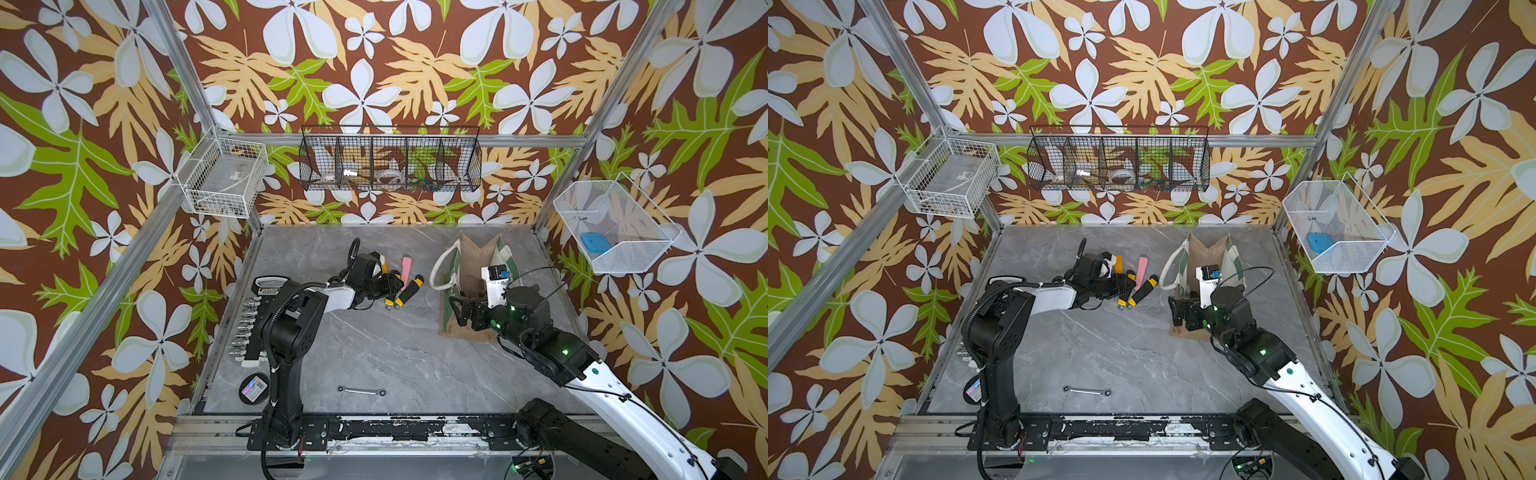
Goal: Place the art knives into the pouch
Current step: Pick up the utility knife at the center of the board.
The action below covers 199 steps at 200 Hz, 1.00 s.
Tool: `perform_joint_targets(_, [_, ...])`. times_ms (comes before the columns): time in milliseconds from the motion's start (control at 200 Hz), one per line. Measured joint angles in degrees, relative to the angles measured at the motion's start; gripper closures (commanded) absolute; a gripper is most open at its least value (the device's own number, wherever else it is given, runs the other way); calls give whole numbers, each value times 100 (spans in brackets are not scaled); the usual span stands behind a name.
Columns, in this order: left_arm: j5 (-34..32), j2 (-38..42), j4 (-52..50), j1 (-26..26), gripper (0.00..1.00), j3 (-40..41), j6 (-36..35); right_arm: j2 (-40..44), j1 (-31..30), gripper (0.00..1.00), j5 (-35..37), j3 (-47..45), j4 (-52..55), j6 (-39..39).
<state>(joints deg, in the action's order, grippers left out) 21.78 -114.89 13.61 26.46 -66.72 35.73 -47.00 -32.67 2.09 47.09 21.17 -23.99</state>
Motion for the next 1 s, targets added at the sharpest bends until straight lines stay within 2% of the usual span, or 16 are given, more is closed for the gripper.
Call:
perform_joint_targets(616, [-2251,-428,-1596,527,46,-1119,-1126,234,2,5,111,-15,146,2])
perform_joint_targets(997, [-2848,-804,-1694,658,48,-1425,-1438,251,2,5,120,-17,146,-28])
